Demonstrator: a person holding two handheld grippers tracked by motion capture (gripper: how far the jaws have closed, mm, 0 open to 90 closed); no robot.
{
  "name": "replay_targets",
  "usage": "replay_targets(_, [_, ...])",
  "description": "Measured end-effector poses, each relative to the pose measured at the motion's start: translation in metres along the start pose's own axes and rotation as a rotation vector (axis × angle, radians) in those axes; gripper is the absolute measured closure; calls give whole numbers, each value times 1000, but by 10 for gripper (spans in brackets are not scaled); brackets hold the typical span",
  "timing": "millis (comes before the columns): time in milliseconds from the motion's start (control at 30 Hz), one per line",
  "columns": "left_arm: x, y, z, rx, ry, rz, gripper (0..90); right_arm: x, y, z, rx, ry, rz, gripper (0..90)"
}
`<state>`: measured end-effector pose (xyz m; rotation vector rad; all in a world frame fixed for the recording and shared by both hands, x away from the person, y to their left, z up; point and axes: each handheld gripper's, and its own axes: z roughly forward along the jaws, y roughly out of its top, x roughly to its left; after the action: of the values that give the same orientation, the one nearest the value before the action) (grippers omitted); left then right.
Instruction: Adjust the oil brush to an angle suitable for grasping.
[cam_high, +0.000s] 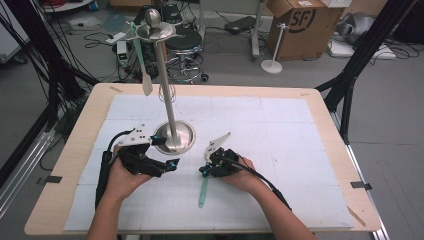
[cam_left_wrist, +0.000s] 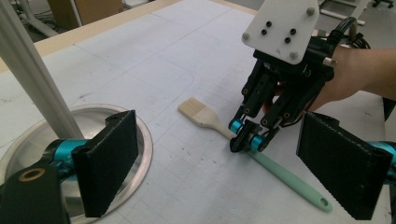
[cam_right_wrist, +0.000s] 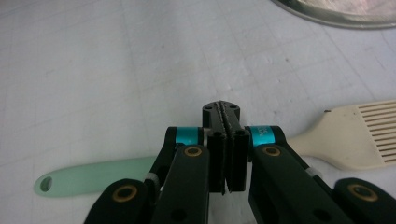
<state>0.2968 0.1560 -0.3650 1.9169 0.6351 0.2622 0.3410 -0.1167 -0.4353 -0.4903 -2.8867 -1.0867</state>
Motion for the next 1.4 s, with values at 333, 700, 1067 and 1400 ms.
replay_targets(333, [-1,0,3,4,-2,0,136,-5,-18,-18,-20,-21,25,898])
replay_targets(700, [-4,1,8,12,-11,3,136,-8,-45,-41,-56,-40,76,898])
replay_targets(1067, [-6,2,12,19,-20,15,136,-13,-35,-42,-135,-86,74,883])
replay_targets(1400, [-7,2,13,22,-24,19,136,-30,-35,-30,-61,-118,109,896])
